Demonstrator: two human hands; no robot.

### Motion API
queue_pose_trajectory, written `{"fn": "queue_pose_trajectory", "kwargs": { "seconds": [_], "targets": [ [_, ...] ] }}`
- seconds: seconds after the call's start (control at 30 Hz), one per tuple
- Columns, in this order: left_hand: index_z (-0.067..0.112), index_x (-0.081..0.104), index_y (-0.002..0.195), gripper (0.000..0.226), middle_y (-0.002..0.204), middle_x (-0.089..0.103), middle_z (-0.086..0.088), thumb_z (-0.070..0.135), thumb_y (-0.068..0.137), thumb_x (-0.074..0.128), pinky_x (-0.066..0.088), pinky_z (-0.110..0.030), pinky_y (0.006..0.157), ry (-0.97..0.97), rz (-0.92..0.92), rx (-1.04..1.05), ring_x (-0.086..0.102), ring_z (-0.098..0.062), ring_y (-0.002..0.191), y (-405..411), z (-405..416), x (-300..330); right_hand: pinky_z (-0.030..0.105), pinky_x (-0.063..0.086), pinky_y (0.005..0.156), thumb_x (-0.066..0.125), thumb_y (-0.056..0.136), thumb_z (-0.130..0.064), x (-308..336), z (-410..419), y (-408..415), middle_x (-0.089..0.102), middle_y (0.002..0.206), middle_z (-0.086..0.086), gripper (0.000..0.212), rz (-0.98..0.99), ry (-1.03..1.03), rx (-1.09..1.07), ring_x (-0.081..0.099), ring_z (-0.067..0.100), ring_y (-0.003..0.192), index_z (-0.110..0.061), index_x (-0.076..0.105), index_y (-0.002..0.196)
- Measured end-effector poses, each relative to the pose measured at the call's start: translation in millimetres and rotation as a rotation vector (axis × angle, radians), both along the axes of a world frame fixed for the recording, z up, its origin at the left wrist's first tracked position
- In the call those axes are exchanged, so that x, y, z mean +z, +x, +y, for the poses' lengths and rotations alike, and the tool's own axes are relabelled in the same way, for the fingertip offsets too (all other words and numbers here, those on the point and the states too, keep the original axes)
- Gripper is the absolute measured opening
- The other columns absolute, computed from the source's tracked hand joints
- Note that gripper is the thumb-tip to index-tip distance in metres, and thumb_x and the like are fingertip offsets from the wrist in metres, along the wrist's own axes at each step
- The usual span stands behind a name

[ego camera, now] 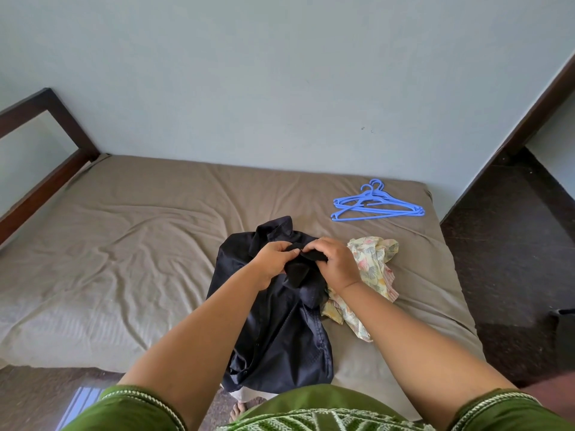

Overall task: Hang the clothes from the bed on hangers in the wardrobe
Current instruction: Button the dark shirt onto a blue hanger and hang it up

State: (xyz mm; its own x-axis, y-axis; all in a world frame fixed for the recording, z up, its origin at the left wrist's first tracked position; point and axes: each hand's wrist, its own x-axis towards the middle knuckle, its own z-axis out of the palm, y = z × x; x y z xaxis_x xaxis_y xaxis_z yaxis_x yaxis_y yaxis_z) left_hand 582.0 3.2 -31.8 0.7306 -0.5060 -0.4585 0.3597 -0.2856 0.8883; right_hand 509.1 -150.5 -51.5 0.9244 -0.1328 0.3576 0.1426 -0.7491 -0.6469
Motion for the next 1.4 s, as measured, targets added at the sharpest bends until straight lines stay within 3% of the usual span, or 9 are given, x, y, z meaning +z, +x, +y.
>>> {"fn": "queue_pose_trajectory", "kwargs": {
  "seconds": [0.13,0.27,0.4,0.63,0.83,1.03,1.17,1.3,1.4],
  "targets": [
    [0.006,0.066,0.106,0.016,0.096,0.068,-0.011,0.015,0.098,0.055,0.054,-0.033,0.081,0.036,-0.011,-0.005,0.064,-0.019,0.088,3.6,2.8,-0.9,0.040,0.054,0.079,0.057,0.075,-0.005,-3.2,4.4,-0.5,0.070,0.093,-0.004,0.027,-0.017,0.014,-0.008,0.064,0.018,0.089,-0.016,0.072,0.094],
    [0.002,0.065,0.113,0.024,0.105,0.068,-0.018,0.018,0.098,0.055,0.053,-0.038,0.087,0.091,-0.013,-0.028,0.063,-0.024,0.092,5.5,3.1,0.5,0.033,0.052,0.078,0.042,0.076,-0.022,-1.0,11.0,-3.0,0.068,0.094,-0.003,0.038,-0.031,-0.011,0.009,0.063,0.020,0.090,-0.015,0.073,0.097],
    [0.003,0.066,0.110,0.022,0.093,0.067,-0.008,0.018,0.099,0.053,0.052,-0.025,0.072,-0.001,0.088,0.048,0.063,-0.016,0.084,2.5,2.7,2.0,0.030,0.051,0.080,0.047,0.076,-0.015,-3.4,12.7,-0.7,0.065,0.093,-0.004,0.031,-0.043,0.056,-0.046,0.061,0.017,0.091,-0.016,0.071,0.095],
    [0.004,0.068,0.110,0.022,0.109,0.069,-0.019,0.019,0.096,0.060,0.055,-0.041,0.091,0.035,-0.022,0.038,0.067,-0.029,0.102,4.4,-1.7,4.2,0.017,0.046,0.082,0.066,0.082,0.001,-11.2,12.2,-0.2,0.064,0.091,-0.009,0.019,-0.043,0.161,-0.116,0.060,0.009,0.089,-0.015,0.069,0.093],
    [0.001,0.066,0.111,0.023,0.107,0.069,-0.017,0.013,0.092,0.065,0.053,-0.043,0.096,-0.040,0.012,0.057,0.066,-0.025,0.099,3.8,0.1,3.6,0.024,0.051,0.078,0.071,0.081,-0.003,-7.5,2.3,7.9,0.067,0.087,-0.004,0.013,-0.037,0.134,-0.084,0.062,0.009,0.084,-0.014,0.070,0.088],
    [0.007,0.069,0.104,0.019,0.101,0.072,-0.015,0.016,0.088,0.070,0.055,-0.047,0.090,0.081,-0.224,-0.024,0.067,-0.031,0.098,8.6,4.5,-5.4,0.025,0.051,0.067,0.074,0.073,-0.001,-12.4,2.4,5.6,0.067,0.085,-0.002,0.019,-0.053,0.007,-0.082,0.061,0.010,0.078,-0.014,0.074,0.086],
    [0.008,0.061,0.108,0.018,0.106,0.066,-0.009,0.022,0.095,0.058,0.051,-0.043,0.090,0.310,-0.463,-0.145,0.062,-0.026,0.099,5.6,-2.0,-9.7,0.024,0.051,0.059,0.073,0.073,-0.009,-11.2,3.8,7.7,0.069,0.083,-0.002,0.016,-0.056,-0.098,-0.043,0.066,0.018,0.072,-0.014,0.076,0.088],
    [0.002,0.047,0.113,0.021,0.116,0.052,-0.014,0.019,0.102,0.042,0.043,-0.036,0.082,0.469,-0.612,-0.220,0.054,-0.029,0.102,-0.1,-6.3,-14.6,0.028,0.055,0.072,0.062,0.078,-0.033,-13.2,8.5,4.0,0.072,0.089,-0.005,0.028,0.055,0.020,-0.043,0.067,0.011,0.081,-0.016,0.077,0.095],
    [0.001,0.044,0.112,0.018,0.110,0.055,-0.019,0.016,0.102,0.040,0.037,-0.032,0.074,0.501,-0.671,-0.252,0.054,-0.033,0.100,-2.0,-5.1,-16.8,0.031,0.051,0.061,0.063,0.089,-0.036,-11.6,10.6,5.7,0.069,0.071,-0.005,0.026,0.108,0.117,-0.108,0.062,0.010,0.066,-0.015,0.076,0.080]
  ]
}}
